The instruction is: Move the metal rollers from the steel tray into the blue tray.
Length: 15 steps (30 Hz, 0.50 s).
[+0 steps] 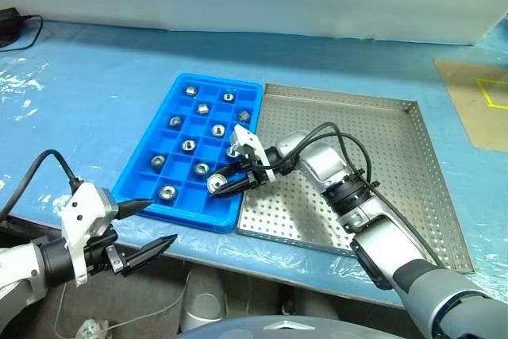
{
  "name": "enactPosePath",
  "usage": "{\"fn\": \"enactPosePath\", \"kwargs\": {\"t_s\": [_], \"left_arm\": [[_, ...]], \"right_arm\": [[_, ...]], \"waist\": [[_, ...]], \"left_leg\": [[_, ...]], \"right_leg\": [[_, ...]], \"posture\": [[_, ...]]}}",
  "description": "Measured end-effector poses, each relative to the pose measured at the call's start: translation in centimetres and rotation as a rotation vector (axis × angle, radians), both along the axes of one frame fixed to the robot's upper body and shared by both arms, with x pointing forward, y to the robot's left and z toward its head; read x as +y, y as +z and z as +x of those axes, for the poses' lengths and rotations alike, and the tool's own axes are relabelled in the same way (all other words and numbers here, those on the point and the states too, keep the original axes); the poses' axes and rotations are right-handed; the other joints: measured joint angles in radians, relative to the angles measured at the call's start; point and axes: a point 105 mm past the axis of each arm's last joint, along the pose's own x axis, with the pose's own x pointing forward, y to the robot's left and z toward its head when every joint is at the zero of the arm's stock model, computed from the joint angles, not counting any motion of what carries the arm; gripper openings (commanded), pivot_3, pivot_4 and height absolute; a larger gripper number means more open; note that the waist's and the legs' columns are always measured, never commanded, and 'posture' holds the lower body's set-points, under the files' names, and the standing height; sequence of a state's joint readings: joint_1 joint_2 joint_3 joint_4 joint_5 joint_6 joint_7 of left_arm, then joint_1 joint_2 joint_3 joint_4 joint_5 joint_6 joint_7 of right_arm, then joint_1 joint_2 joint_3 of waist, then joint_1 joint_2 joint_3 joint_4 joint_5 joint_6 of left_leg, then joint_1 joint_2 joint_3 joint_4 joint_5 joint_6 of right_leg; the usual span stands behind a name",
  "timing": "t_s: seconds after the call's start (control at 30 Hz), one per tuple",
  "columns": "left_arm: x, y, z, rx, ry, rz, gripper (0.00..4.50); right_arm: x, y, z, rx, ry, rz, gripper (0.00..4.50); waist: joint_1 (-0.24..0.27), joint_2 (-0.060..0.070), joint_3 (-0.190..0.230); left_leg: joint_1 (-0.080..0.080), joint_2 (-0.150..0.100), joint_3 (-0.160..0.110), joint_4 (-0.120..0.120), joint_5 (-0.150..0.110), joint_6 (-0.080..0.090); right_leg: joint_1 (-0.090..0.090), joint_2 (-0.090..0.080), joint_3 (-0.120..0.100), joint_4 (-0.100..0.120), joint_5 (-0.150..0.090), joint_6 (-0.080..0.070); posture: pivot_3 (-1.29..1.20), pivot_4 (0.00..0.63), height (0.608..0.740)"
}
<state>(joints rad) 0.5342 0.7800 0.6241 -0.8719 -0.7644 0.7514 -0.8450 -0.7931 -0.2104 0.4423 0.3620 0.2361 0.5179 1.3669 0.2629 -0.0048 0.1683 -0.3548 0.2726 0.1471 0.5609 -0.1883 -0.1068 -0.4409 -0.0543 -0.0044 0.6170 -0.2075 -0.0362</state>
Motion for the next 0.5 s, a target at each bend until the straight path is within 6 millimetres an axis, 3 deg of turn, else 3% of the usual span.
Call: {"fn": "enactPosePath", "kwargs": {"t_s": [0.3,0.33,0.43,0.5], "left_arm": [[-0.2,0.4,1.2,-0.019,-0.038,0.005,4.5],[-0.3,0.4,1.3,-0.019,-0.043,0.006,4.5],[-0.4,0.4,1.6,-0.014,-0.056,0.004,4.5],[-0.5,0.5,1.8,-0.021,-0.062,0.0,4.5]], "right_arm": [[-0.5,-0.3,-0.5,0.034,-0.017,-0.022,1.75],[-0.5,-0.3,-0.6,0.035,-0.016,-0.021,2.5],[-0.5,-0.2,-0.6,0.036,-0.015,-0.016,3.41],[-0.4,-0.2,-0.5,0.037,-0.03,-0.02,3.41]], "waist": [[-0.001,0.0,0.0],[-0.001,0.0,0.0],[-0.003,0.0,0.0],[-0.003,0.0,0.0]], "left_leg": [[0.002,-0.001,0.001,0.0,0.0,0.0],[0.002,-0.001,0.001,0.0,0.0,0.0],[0.002,-0.001,0.001,0.0,0.0,0.0],[0.002,-0.001,0.001,0.0,0.0,0.0]], "right_leg": [[0.0,0.0,0.002,0.001,0.0,0.0],[0.0,0.0,0.002,0.001,0.0,0.0],[0.0,0.0,0.002,0.001,0.0,0.0],[0.0,0.0,0.002,0.002,0.0,0.0]], "posture": [[0.48,0.15,0.74],[0.47,0.15,0.74],[0.46,0.15,0.74],[0.44,0.15,0.74]]}}
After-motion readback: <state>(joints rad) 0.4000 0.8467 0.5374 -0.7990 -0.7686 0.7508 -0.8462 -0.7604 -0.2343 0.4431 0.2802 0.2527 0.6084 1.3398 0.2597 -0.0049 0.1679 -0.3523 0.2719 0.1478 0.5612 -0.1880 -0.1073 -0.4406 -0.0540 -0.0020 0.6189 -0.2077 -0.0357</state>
